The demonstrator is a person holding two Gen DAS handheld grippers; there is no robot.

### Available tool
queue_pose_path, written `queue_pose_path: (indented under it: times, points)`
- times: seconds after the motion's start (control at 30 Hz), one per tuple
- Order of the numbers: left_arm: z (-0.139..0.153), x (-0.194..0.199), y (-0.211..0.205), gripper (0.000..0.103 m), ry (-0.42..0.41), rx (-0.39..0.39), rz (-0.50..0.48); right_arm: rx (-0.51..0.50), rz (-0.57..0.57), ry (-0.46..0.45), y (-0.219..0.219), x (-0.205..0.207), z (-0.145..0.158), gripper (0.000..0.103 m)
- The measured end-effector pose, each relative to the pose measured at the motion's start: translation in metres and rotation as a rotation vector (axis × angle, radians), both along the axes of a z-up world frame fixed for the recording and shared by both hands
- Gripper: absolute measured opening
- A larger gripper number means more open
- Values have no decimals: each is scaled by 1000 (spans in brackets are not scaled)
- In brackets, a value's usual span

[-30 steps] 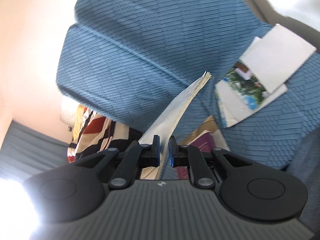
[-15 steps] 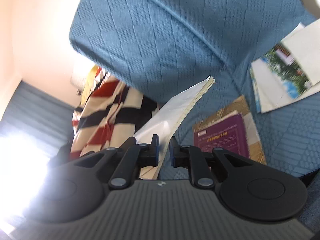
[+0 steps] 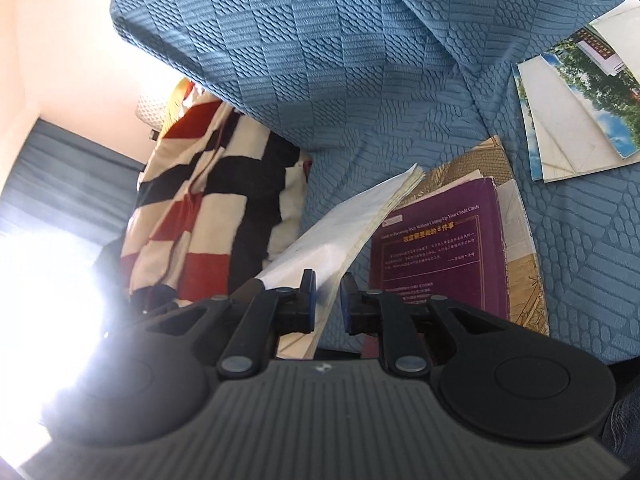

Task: Organize objects
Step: 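Lower the white sheet onto the purple book and open the left tool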

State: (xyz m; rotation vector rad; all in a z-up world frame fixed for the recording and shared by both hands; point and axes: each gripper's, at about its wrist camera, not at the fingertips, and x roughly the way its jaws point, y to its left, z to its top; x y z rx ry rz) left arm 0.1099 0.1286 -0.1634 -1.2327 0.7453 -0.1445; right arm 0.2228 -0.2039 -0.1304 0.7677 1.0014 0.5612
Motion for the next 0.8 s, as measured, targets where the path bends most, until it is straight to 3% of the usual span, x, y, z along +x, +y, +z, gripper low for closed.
queue_pose_path:
  times: [0.37,0.8]
  points:
    - [-28,-13,-16,8,95,48,-27,-92,2,46,7,-6,-35,17]
    - [-40,-7,-41,11,126,55,-96,-158,-21,23,-10,-26,-38,17]
